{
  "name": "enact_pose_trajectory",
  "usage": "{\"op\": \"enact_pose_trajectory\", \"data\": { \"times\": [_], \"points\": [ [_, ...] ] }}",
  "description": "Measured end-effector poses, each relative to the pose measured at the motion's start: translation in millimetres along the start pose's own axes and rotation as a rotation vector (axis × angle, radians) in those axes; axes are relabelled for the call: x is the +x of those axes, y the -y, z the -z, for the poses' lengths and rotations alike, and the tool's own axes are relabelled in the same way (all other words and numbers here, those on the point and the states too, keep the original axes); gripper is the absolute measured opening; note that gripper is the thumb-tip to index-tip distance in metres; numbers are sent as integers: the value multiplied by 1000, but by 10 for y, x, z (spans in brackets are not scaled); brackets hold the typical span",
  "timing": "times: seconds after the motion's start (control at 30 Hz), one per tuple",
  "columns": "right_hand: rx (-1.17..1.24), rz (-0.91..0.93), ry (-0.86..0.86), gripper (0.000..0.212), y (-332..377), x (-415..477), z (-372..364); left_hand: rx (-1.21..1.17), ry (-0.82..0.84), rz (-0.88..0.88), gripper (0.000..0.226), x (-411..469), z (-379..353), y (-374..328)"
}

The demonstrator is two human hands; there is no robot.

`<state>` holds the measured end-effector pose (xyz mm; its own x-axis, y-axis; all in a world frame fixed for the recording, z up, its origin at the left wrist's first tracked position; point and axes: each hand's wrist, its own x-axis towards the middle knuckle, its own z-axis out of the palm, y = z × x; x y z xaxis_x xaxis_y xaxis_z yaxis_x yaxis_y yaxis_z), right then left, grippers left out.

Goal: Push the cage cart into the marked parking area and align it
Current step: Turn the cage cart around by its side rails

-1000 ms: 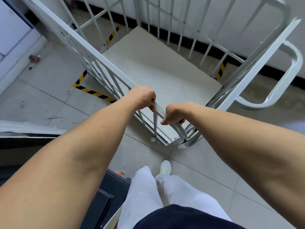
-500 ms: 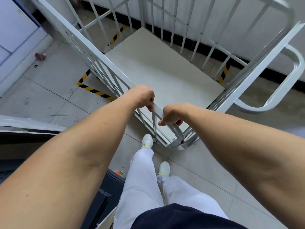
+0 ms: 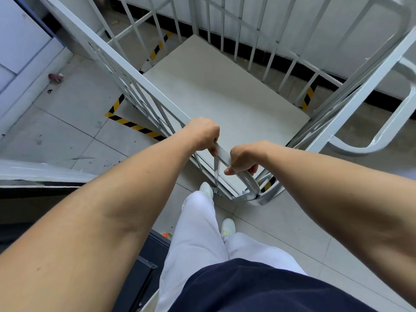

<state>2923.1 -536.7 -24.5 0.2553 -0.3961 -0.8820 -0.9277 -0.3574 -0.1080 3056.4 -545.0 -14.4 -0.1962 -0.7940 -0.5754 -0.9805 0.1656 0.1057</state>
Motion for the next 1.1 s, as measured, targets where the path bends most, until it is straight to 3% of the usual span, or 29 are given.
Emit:
{"op": "enact_pose_trajectory", "data": {
  "times": [0.5,0.8,0.93,1.1],
  "points": [
    [43,19,-46,48,-475,0,-152,81,-14,-65,35,102,-16,-408],
    [28,38,-132,47,-391,-82,-220,136,26,-84,35,69,51,-360],
    [-38,-4,-80,37,-330,-108,-144,194,54,-151,32,99,91,-291],
    [-80,-85,9,44,-264,-60,-13,170,182,-183,44,206,289,13]
  ]
}}
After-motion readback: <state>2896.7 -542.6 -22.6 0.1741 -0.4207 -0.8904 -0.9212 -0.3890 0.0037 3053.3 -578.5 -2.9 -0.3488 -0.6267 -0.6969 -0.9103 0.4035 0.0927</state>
